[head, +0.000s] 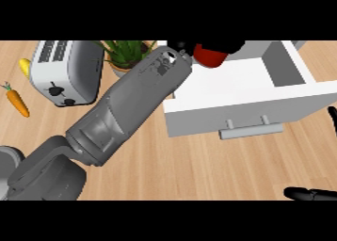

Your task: Pick up the can, place it into the drawer and close the drawer

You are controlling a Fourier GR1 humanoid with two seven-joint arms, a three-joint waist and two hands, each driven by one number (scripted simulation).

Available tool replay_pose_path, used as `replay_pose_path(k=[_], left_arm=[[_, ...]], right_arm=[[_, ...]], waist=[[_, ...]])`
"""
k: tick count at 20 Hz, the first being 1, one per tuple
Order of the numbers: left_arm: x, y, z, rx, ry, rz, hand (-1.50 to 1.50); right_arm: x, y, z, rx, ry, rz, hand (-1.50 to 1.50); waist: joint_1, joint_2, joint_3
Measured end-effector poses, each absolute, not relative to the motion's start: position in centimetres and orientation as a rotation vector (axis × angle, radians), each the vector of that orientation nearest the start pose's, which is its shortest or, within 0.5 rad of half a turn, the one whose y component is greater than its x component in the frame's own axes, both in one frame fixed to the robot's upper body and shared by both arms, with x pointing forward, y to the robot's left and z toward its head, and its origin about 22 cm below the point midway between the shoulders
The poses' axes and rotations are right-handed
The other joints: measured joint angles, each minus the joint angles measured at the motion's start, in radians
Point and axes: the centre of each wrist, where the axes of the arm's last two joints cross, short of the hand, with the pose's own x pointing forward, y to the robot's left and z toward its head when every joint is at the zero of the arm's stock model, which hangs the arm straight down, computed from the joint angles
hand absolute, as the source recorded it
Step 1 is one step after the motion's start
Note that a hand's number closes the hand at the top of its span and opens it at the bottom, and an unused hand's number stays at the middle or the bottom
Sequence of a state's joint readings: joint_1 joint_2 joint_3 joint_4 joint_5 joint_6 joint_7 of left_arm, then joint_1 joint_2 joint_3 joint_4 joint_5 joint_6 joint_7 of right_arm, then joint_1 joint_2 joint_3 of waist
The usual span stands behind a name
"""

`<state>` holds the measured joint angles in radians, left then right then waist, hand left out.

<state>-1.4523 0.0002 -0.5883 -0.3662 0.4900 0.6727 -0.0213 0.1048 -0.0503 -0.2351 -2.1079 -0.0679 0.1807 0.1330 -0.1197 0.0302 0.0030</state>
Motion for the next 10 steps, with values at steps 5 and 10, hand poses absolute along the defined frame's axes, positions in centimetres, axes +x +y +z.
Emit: replay_pose_path(k=[5,10], left_arm=[[43.1,-0.6,17.0,0.332,-1.772,-0.250,-1.50],[43.1,-0.4,16.4,0.351,-1.775,-0.217,-1.50]], right_arm=[[18.3,-29.0,11.2,-0.133,-1.881,0.036,-1.50],[18.3,-29.2,11.6,-0.137,-1.890,0.052,-1.50]], waist=[[-0.010,0.001,0.000],[-0.015,0.003,0.000]])
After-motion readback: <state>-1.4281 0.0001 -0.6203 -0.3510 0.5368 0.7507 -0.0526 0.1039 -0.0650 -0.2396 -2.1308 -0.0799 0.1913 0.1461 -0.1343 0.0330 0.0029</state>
